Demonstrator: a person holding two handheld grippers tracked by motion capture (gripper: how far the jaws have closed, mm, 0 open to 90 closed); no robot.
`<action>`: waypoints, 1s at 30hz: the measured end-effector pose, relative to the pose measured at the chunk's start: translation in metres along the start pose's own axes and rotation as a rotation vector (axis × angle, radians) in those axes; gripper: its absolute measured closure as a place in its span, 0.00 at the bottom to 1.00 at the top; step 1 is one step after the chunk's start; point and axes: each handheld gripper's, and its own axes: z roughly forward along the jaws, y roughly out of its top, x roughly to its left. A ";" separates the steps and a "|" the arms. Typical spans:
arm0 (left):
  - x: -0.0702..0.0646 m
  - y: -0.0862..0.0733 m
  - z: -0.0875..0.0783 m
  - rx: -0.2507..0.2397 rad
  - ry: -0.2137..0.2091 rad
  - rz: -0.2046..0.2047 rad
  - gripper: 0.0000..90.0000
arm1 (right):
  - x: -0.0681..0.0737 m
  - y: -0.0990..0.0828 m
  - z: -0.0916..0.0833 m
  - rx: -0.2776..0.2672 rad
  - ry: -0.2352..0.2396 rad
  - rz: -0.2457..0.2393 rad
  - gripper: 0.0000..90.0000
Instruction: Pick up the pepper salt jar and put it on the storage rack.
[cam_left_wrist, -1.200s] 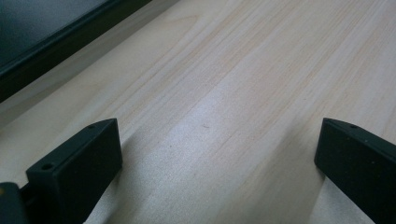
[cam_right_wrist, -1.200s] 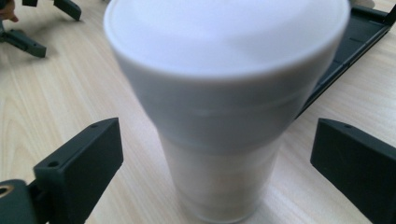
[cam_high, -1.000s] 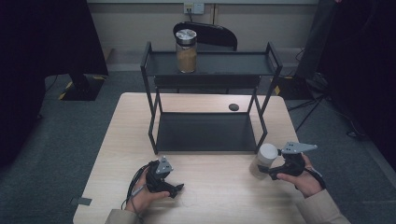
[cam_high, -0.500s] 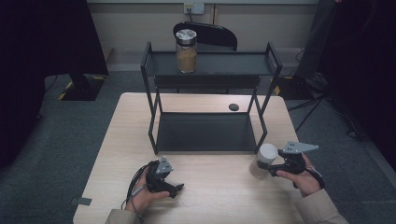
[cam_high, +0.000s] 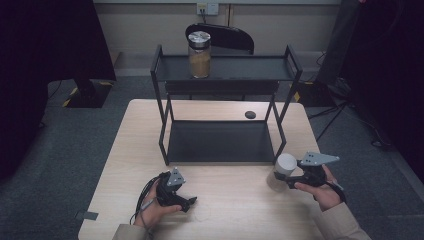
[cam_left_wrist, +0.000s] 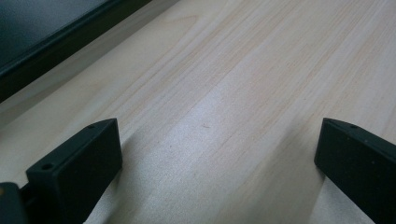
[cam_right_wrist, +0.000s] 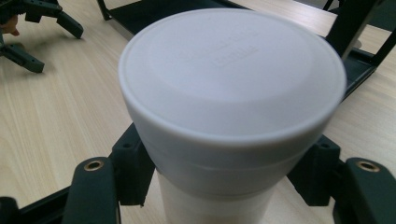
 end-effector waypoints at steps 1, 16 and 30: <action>0.000 0.000 0.000 0.000 0.000 0.000 0.00 | 0.000 0.000 0.000 0.001 0.003 -0.003 0.38; 0.000 0.000 0.000 0.000 0.000 0.000 0.00 | 0.005 0.013 0.001 0.036 0.023 -0.029 0.38; 0.000 0.000 0.000 0.000 0.000 0.000 0.00 | 0.006 0.040 0.004 0.049 0.075 -0.047 0.39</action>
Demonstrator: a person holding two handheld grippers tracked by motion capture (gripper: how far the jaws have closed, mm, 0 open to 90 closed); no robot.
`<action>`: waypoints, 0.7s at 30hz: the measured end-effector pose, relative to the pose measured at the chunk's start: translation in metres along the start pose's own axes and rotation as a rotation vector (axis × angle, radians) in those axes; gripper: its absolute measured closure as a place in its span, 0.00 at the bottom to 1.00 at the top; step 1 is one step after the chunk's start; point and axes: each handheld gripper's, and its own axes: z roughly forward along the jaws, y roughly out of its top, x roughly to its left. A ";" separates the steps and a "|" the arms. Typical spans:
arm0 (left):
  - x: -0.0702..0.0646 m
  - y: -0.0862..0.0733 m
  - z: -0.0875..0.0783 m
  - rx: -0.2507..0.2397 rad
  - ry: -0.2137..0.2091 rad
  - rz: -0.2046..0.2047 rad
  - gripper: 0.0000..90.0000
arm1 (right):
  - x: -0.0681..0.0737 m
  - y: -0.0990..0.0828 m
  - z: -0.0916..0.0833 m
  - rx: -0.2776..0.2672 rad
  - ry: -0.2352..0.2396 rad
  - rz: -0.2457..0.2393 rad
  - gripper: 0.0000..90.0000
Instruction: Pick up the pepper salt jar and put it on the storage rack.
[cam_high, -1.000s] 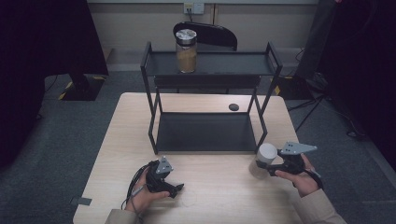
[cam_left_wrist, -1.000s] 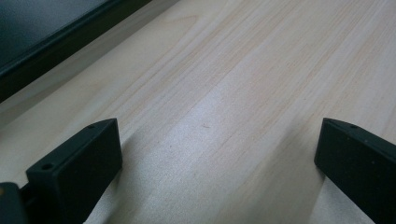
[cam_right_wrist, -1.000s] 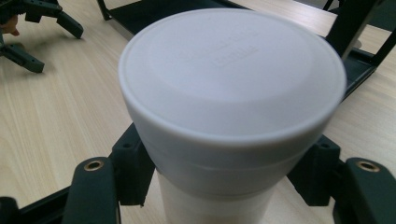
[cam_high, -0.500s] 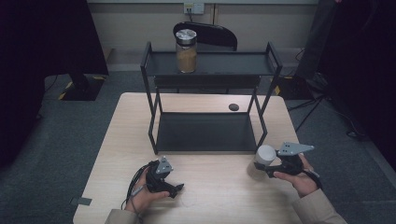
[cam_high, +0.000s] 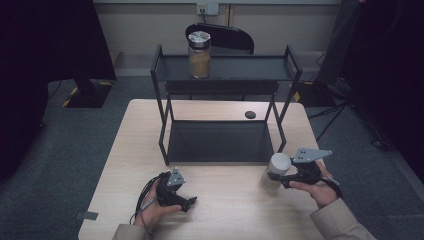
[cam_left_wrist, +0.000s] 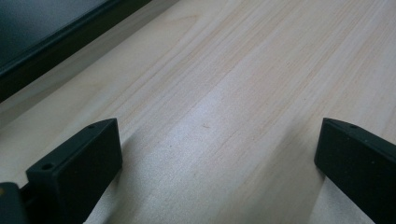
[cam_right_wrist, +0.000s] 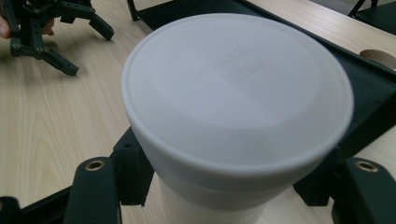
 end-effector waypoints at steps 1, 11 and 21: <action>0.000 0.000 0.000 0.000 0.000 0.000 0.00 | 0.000 0.002 0.001 0.002 0.003 -0.002 0.39; 0.000 0.000 0.000 0.000 0.000 0.000 0.00 | 0.000 0.027 0.004 0.013 0.019 -0.022 0.39; 0.000 0.000 0.000 0.000 0.001 -0.001 0.00 | -0.002 0.047 0.010 0.001 0.055 -0.024 0.39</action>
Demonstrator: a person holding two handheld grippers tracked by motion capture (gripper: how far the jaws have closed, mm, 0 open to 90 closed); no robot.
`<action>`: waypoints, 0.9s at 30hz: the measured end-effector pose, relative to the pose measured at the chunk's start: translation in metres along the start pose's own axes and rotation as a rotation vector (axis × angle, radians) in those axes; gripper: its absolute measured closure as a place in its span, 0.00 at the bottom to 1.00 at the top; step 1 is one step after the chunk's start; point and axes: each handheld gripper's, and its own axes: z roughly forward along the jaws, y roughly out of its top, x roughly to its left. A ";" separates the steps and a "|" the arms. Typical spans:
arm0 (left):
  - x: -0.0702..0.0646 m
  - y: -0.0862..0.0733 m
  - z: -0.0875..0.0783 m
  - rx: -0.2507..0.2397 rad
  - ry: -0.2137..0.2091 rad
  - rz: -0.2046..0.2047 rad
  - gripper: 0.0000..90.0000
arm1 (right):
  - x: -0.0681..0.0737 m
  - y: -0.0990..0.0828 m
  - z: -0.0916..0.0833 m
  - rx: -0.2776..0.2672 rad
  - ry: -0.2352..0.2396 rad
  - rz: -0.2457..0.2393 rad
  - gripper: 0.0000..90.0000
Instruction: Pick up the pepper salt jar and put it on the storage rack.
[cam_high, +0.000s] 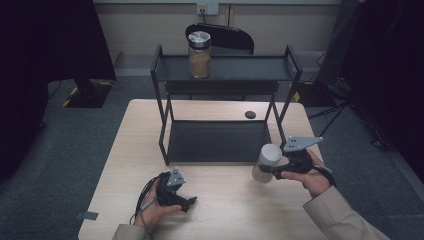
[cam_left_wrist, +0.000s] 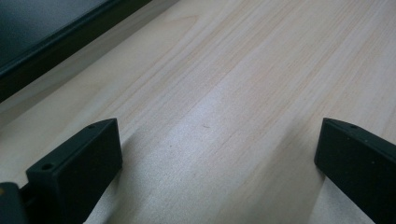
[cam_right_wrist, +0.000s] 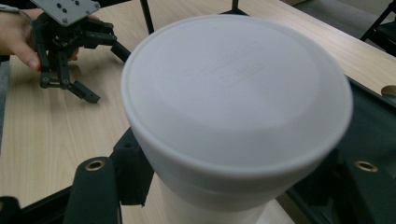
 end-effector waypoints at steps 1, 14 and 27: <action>0.000 0.000 0.000 0.000 0.000 0.000 0.00 | 0.001 0.002 0.000 0.001 -0.002 -0.004 0.39; 0.000 0.000 0.000 0.001 0.000 0.001 0.00 | 0.002 0.031 -0.001 -0.009 -0.006 -0.017 0.39; 0.000 0.000 0.000 0.000 0.001 -0.001 0.00 | 0.004 0.054 -0.002 -0.019 -0.034 -0.026 0.39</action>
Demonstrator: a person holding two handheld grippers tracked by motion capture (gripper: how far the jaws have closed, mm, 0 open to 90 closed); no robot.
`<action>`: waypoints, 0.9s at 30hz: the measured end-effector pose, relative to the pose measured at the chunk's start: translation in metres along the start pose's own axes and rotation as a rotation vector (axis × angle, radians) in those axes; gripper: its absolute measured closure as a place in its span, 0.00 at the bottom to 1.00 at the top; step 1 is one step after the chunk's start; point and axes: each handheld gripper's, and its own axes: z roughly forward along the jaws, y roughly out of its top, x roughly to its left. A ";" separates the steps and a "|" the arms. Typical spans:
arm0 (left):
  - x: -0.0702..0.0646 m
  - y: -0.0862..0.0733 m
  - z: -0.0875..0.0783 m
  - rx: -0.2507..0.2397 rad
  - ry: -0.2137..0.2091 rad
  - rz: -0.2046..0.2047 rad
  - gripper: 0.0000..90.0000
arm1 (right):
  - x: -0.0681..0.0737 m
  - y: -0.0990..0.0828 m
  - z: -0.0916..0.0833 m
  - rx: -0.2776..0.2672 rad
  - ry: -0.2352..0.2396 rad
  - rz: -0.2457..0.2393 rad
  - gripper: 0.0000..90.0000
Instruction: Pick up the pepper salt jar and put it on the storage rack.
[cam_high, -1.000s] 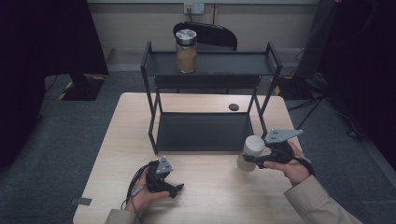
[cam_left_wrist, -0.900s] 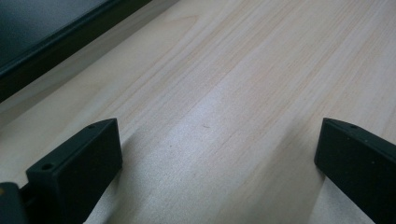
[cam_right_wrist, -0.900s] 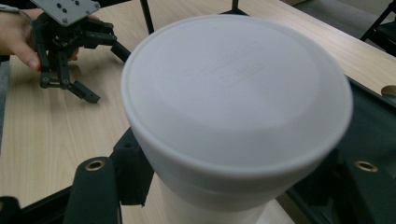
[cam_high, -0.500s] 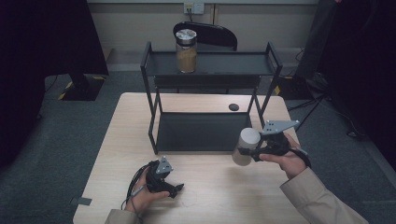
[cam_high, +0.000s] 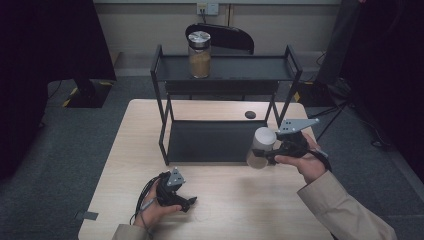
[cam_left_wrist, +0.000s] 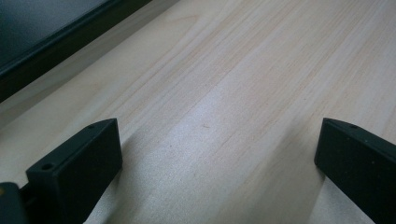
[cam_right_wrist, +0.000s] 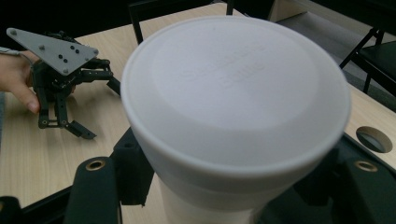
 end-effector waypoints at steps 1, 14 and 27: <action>0.000 0.000 0.000 0.000 0.000 0.000 0.00 | 0.000 0.002 0.000 0.001 -0.001 0.001 0.39; 0.000 0.000 0.000 0.000 0.000 -0.001 0.00 | -0.007 0.022 0.002 0.000 -0.013 -0.007 0.39; 0.000 0.000 0.000 0.000 0.000 -0.001 0.00 | -0.015 0.044 -0.002 0.000 -0.020 -0.013 0.39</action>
